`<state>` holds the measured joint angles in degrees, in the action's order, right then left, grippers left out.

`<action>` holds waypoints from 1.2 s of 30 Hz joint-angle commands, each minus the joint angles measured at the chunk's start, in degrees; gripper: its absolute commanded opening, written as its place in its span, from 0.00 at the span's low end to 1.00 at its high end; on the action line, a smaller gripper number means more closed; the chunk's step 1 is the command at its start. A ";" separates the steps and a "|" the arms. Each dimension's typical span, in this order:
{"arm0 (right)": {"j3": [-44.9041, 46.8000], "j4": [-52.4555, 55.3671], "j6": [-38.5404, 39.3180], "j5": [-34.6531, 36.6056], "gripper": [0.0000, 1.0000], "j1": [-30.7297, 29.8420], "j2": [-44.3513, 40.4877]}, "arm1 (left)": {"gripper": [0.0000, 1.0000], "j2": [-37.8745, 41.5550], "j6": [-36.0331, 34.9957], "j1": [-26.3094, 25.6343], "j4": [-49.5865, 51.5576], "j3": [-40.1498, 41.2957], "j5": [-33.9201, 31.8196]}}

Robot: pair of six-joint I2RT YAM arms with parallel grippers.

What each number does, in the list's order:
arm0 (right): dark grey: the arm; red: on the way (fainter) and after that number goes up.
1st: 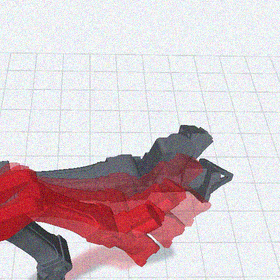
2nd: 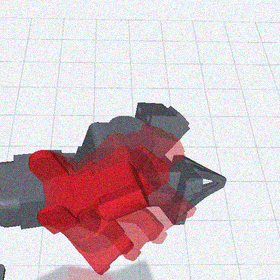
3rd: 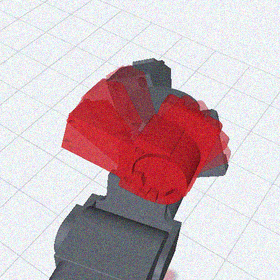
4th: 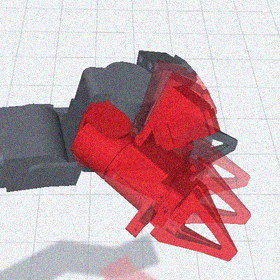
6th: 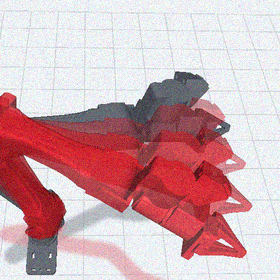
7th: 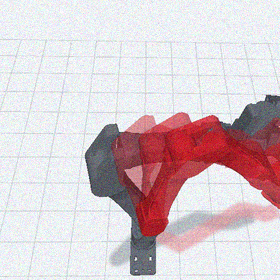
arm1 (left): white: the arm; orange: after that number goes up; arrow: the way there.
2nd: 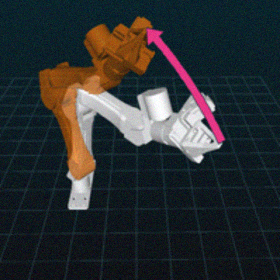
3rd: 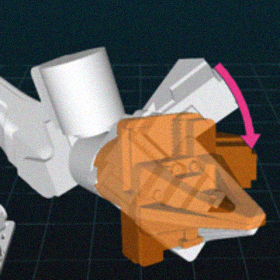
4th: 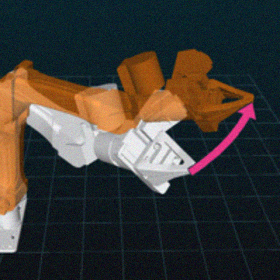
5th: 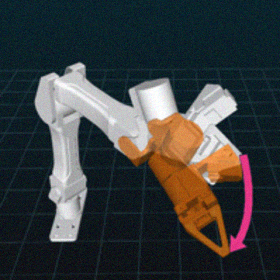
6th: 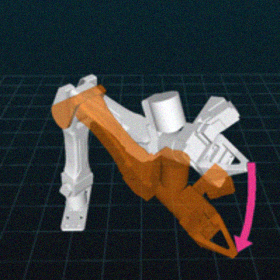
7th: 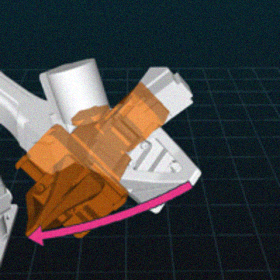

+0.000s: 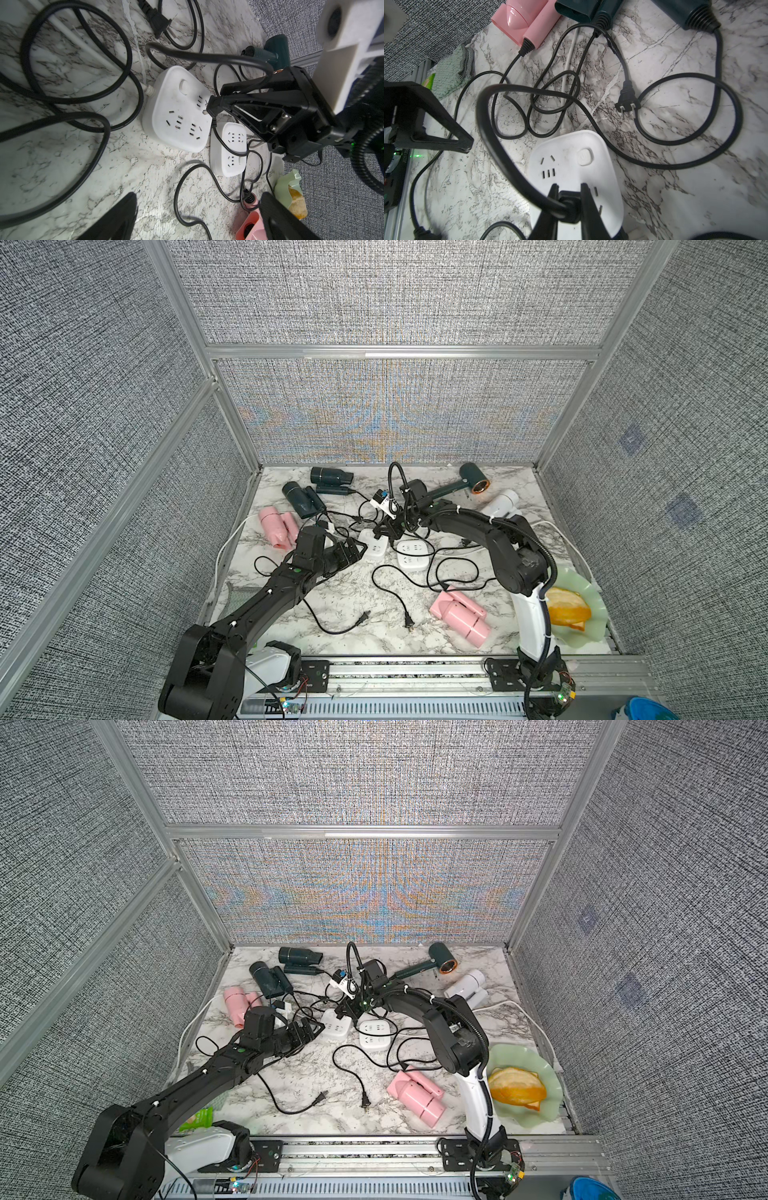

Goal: Charge the blow dryers
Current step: Insert the plug into the socket.

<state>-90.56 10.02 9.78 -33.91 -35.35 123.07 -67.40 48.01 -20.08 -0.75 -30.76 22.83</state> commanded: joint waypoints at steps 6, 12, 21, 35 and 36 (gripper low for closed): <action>-1.51 -0.81 1.94 1.20 0.10 0.13 0.94 | 0.94 -1.07 -0.55 -0.14 -1.66 -0.34 -0.04; -2.81 -0.10 2.49 1.83 0.09 0.19 1.88 | 0.94 -1.82 -0.77 -0.16 -1.79 -0.56 -0.02; -2.72 0.28 2.30 0.68 0.08 0.12 2.78 | 0.94 -2.64 -0.98 -0.31 -2.06 -0.87 -0.12; 2.21 -2.54 0.09 0.19 0.07 -0.05 0.36 | 0.93 -4.13 -1.25 -0.42 -3.05 -1.14 0.20; 2.46 -2.55 0.14 0.58 0.07 -0.05 0.26 | 0.93 -4.16 -1.25 -0.40 -3.11 -1.18 0.22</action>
<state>-88.86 6.68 10.22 -33.87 -35.31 123.66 -71.40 47.16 -20.49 -1.87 -31.62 22.70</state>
